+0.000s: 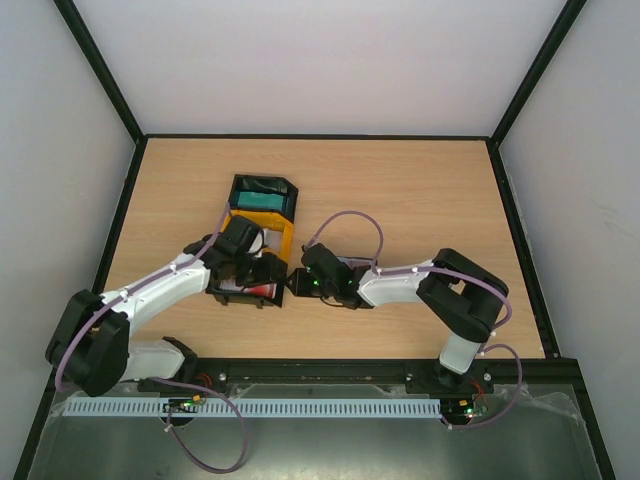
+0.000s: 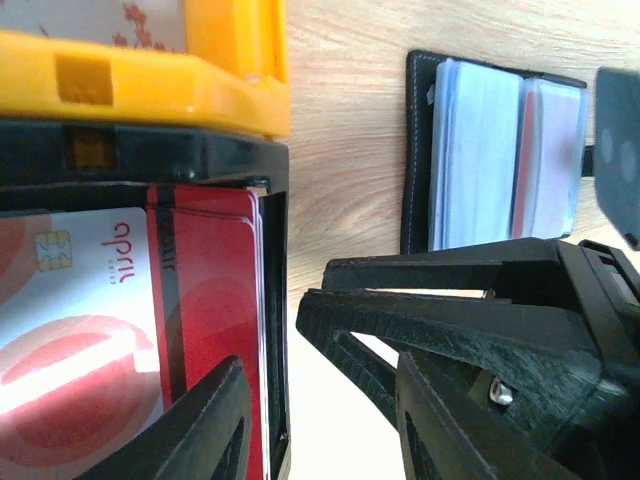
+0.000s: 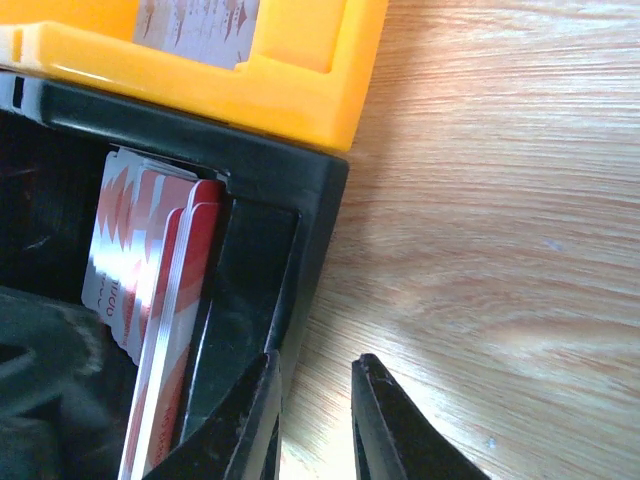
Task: Put the credit cards into the card holder
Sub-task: Pick up the credit card from the storage box.
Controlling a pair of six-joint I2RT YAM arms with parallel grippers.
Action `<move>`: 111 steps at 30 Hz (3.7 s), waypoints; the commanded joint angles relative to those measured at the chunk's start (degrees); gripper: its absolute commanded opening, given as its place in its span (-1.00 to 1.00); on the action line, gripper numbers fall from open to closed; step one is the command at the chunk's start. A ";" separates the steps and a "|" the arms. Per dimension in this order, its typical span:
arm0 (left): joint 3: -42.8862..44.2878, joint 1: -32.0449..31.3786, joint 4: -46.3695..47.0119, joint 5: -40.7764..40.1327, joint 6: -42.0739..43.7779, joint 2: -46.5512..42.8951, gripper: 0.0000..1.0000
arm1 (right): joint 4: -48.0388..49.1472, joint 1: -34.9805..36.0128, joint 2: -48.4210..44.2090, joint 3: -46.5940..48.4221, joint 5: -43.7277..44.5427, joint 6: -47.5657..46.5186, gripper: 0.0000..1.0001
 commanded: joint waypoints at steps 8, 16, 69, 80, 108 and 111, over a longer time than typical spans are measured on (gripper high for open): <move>2.80 -0.14 -5.96 -8.48 0.31 -1.70 0.15 | -1.48 0.32 -3.43 -2.32 5.91 1.52 -0.58; 1.93 -2.37 -3.73 -6.11 1.76 4.81 0.27 | -2.30 0.36 -4.19 -3.40 7.27 1.82 -0.53; 6.41 -6.49 -12.07 -14.38 2.11 1.75 -0.95 | -3.33 0.32 -4.65 -3.04 8.32 1.72 -0.51; 7.80 -4.56 -17.22 -17.97 4.95 -5.46 -0.95 | -0.67 0.01 -11.60 -2.80 3.99 -0.79 -0.02; 9.04 24.85 -8.28 33.35 4.10 -23.41 -0.95 | 27.93 -4.90 -10.27 4.66 -21.14 14.60 0.29; 8.92 25.71 -8.64 33.93 4.13 -23.83 -0.95 | 27.89 -5.10 -10.12 4.11 -19.66 15.36 0.09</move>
